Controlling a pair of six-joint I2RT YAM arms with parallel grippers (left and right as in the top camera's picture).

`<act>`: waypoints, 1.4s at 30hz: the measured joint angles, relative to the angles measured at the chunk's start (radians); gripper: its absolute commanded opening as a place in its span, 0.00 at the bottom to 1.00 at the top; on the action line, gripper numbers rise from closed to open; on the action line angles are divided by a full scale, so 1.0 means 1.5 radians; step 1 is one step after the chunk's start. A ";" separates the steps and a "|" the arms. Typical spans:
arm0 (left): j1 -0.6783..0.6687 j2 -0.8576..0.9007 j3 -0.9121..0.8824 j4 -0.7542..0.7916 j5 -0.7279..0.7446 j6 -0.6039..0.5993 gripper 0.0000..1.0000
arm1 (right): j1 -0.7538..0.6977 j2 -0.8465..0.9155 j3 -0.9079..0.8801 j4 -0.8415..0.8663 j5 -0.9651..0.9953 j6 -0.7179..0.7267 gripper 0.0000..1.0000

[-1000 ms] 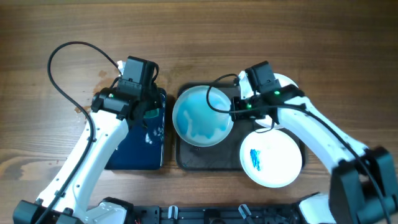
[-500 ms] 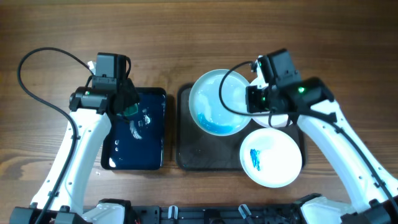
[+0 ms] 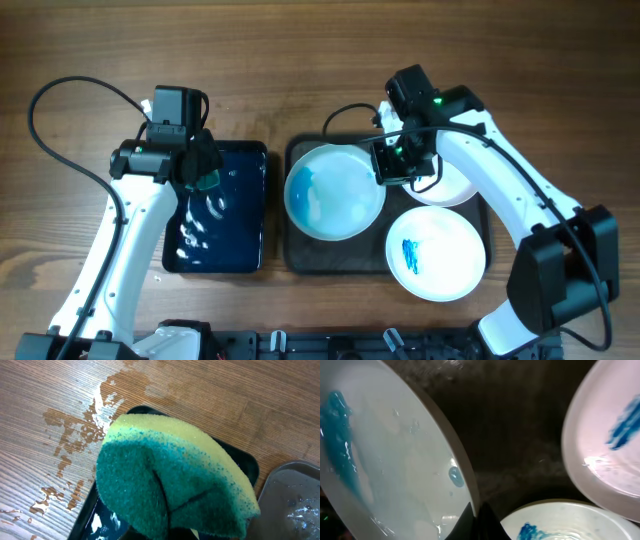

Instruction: Clean dirty plates on tray and stack at the side

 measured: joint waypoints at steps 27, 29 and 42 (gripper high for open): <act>0.000 0.000 0.000 -0.011 0.000 0.002 0.04 | -0.018 0.001 0.000 0.116 0.077 0.012 0.05; 0.000 0.000 0.000 -0.011 0.000 0.002 0.04 | -0.018 0.001 0.000 0.136 0.135 0.017 0.05; 0.043 0.000 0.000 -0.016 0.000 0.002 0.04 | -0.001 0.001 0.072 0.178 0.251 0.018 0.05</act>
